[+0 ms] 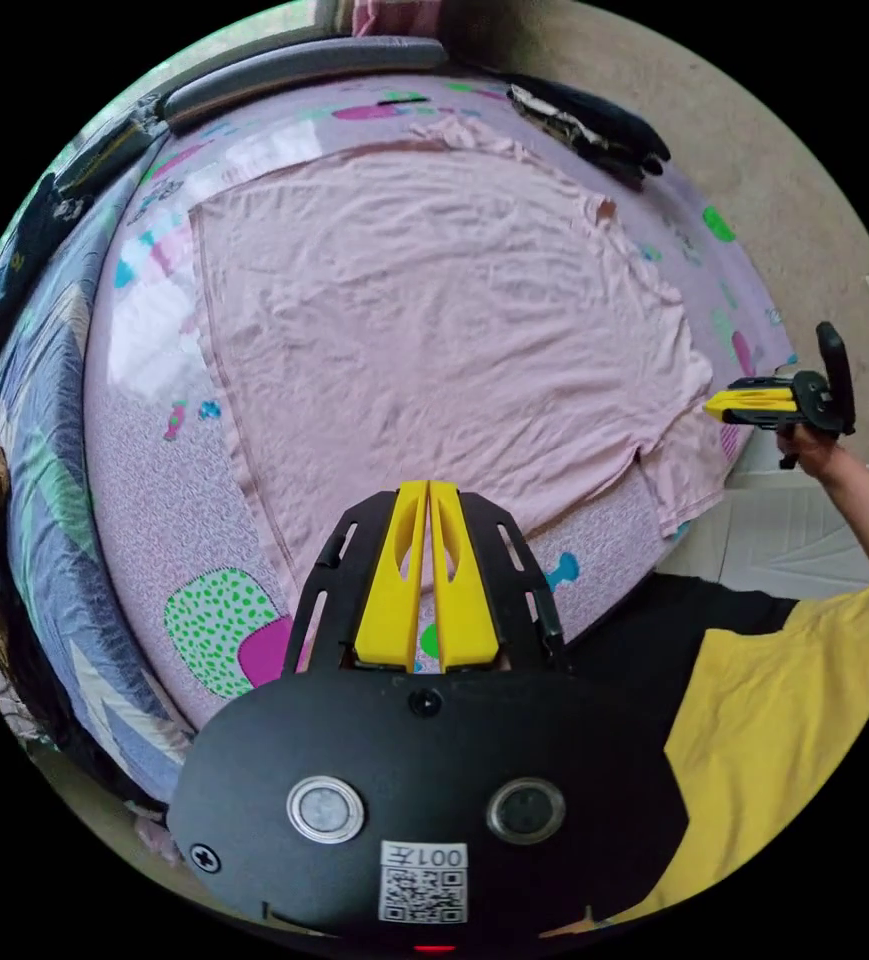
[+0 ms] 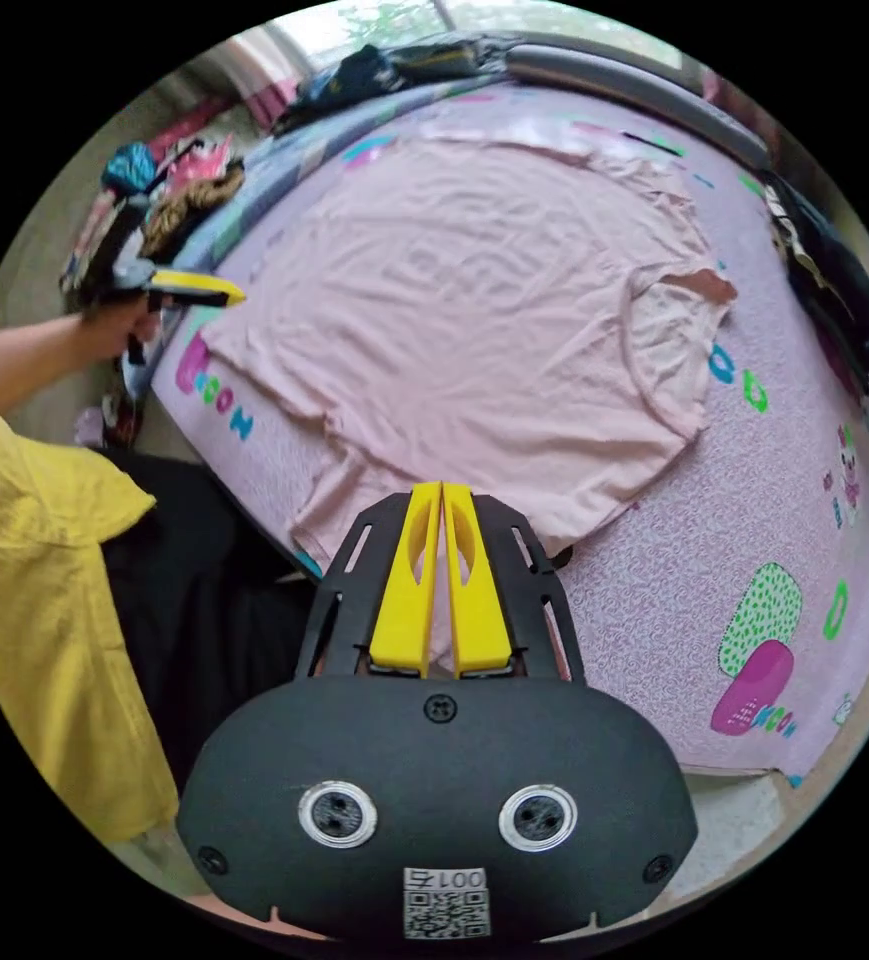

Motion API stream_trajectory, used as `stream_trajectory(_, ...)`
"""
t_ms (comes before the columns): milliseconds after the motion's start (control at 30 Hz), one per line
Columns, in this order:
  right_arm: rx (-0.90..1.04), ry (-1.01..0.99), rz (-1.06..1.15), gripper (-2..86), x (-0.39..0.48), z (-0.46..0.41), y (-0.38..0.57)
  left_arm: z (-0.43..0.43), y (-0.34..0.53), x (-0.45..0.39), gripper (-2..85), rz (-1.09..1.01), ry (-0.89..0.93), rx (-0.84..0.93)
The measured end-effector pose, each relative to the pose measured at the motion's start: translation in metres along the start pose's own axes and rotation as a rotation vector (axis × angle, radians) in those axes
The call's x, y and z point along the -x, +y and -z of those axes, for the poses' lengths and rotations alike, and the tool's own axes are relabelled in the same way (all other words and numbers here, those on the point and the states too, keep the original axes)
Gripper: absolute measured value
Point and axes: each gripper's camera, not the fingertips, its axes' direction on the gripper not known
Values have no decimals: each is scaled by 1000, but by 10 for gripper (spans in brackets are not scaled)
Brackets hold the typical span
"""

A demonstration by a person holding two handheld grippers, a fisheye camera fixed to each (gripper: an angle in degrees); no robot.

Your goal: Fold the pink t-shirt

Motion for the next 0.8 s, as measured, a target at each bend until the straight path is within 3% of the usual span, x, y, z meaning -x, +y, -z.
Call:
stream_trajectory(167, -239, -74, -137, 3, -77, 107, -73, 59, -62, 76, -9, 2, 117, -150)
stream_trajectory(300, -304, -27, -159, 10, -133, 169, -138, 88, -133, 161, 20, 27, 254, -197)
stream_trajectory(467, -322, -22, -96, 41, -214, 240, -255, 107, -224, 225, 23, -66, 170, -188)
stream_trajectory(600, -322, -103, -104, 55, -279, 260, -330, 100, -286, 267, 34, -98, 178, -162)
stream_trajectory(800, -326, -195, -224, 64, -395, 242, -431, 68, -317, 334, 37, 129, 222, -238)
